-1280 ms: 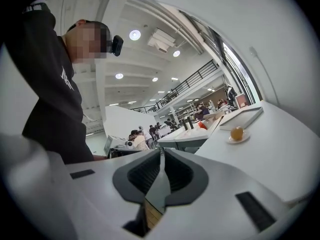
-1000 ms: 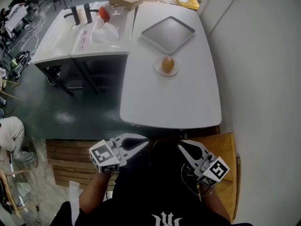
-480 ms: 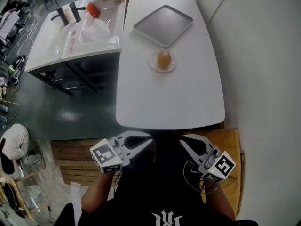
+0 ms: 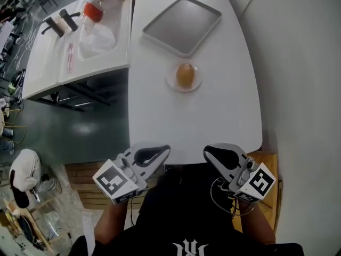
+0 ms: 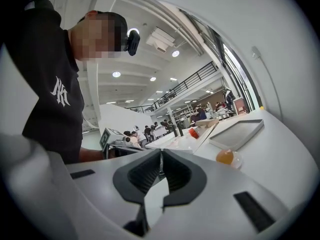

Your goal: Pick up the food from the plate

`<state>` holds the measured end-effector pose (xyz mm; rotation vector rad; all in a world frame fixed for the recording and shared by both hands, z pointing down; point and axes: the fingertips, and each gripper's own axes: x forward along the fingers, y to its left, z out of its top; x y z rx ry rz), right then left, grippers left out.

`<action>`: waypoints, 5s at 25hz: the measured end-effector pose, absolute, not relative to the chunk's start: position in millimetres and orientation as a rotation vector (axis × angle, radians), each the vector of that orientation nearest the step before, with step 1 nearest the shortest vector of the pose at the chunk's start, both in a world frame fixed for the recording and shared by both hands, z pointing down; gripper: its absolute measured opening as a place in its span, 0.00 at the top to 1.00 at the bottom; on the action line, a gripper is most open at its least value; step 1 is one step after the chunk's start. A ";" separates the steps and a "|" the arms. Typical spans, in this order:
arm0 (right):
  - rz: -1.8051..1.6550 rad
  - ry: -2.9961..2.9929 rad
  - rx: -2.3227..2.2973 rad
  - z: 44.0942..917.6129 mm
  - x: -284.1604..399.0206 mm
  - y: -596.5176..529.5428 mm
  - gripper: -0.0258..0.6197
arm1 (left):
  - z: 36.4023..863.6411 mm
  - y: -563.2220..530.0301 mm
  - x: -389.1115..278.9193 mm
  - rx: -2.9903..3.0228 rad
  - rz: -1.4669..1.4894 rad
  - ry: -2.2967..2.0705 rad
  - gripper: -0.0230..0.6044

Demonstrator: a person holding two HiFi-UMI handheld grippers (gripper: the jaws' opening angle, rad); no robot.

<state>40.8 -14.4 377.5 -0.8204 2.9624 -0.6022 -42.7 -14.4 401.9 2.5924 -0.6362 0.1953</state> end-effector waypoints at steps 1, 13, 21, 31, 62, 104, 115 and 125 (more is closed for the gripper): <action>-0.608 2.966 -0.827 374.7 42.3 -26.5 0.95 | 401.3 -24.6 -42.3 2.585 0.207 -0.644 0.96; -0.740 3.025 -0.792 389.3 54.8 -150.4 0.95 | 413.4 -142.5 -40.8 2.482 0.252 -0.720 0.96; -0.760 3.068 -0.700 426.9 43.4 -216.5 0.87 | 449.2 -189.0 -44.7 2.442 0.298 -0.703 0.96; -0.625 3.181 -0.748 470.8 12.5 -270.5 0.56 | 480.6 -217.1 -37.7 2.459 0.316 -0.681 0.96; -0.533 3.571 -0.807 594.1 -13.3 -297.2 0.26 | 519.6 -221.6 -32.6 2.385 0.359 -0.697 0.96; -0.312 3.168 -1.102 350.1 13.6 -124.9 0.26 | 395.2 -72.5 -44.6 2.655 0.136 -0.571 0.96; -0.118 3.050 -1.056 292.0 3.6 -24.0 0.26 | 330.7 3.9 -19.5 2.873 0.084 -0.475 0.96; -0.133 3.038 -1.005 302.5 10.4 35.0 0.26 | 337.9 40.2 -25.6 2.875 0.021 -0.540 0.96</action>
